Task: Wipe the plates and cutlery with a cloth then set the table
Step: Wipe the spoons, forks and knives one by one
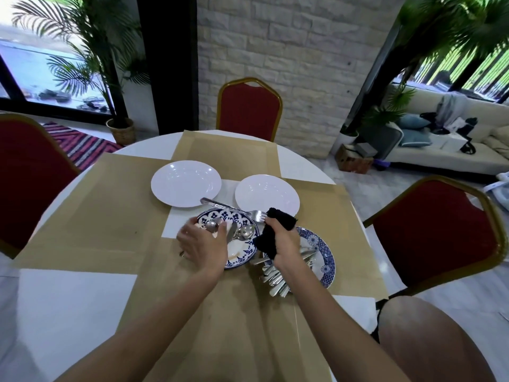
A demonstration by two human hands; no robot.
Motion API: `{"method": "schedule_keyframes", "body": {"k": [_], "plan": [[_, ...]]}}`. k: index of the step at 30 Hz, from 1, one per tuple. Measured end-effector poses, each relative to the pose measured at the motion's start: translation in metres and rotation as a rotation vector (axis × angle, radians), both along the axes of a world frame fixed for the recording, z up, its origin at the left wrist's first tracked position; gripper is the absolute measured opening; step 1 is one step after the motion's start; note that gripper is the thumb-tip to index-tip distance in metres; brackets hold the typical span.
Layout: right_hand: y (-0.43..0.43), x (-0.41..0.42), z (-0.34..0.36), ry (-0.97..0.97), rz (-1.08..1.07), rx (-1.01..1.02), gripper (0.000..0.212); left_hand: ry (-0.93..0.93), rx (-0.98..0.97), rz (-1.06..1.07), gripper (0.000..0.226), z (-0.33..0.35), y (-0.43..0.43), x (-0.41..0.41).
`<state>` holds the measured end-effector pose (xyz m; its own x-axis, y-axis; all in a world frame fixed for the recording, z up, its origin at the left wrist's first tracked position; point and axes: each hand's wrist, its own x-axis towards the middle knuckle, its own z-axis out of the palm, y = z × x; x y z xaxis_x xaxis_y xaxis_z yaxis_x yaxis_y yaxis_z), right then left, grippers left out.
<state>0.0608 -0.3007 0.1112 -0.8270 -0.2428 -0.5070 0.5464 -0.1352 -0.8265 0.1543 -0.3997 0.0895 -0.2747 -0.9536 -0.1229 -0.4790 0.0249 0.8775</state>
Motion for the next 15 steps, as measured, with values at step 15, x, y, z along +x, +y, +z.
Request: {"method": "schedule_keyframes", "body": {"k": [15], "plan": [[0.02,0.027,-0.032,0.2,0.316,0.224,0.032,0.394,0.51,-0.237,0.01,-0.007,-0.008,-0.017]]}}
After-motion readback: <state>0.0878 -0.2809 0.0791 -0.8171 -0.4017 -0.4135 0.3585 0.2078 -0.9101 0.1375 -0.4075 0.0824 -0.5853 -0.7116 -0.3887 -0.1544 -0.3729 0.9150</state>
